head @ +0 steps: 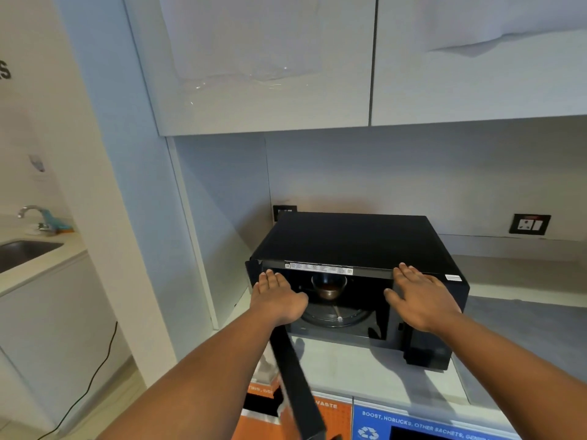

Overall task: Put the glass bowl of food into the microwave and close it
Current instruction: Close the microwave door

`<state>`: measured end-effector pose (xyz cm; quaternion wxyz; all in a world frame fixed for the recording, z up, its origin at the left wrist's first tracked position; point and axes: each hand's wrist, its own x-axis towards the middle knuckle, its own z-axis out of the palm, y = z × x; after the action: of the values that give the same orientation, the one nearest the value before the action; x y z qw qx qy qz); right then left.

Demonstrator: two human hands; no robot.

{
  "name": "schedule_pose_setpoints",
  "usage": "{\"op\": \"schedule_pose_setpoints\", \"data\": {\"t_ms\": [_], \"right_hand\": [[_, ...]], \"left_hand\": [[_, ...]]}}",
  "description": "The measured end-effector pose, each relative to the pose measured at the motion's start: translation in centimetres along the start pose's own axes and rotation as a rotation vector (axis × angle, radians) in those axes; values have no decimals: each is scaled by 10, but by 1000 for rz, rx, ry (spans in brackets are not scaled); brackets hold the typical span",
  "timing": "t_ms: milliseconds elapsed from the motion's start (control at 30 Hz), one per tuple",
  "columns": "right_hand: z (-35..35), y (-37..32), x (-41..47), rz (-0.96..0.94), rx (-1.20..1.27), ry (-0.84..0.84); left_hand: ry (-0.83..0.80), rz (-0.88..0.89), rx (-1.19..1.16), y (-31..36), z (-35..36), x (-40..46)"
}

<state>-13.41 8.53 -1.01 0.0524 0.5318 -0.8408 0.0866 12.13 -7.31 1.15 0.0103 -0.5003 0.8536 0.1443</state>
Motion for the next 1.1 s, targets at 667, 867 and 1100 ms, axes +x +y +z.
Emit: {"op": "schedule_pose_setpoints", "data": {"t_ms": [667,867,1100], "right_hand": [[-14,30,2,-6,509,-116],[-3,48,0,-127,213,-104],[18,49,2,-137,189,123]], "left_hand": [[205,762,108,109,46,22],[206,801,188,118,47,43],[243,790,182,128,49,61]]}}
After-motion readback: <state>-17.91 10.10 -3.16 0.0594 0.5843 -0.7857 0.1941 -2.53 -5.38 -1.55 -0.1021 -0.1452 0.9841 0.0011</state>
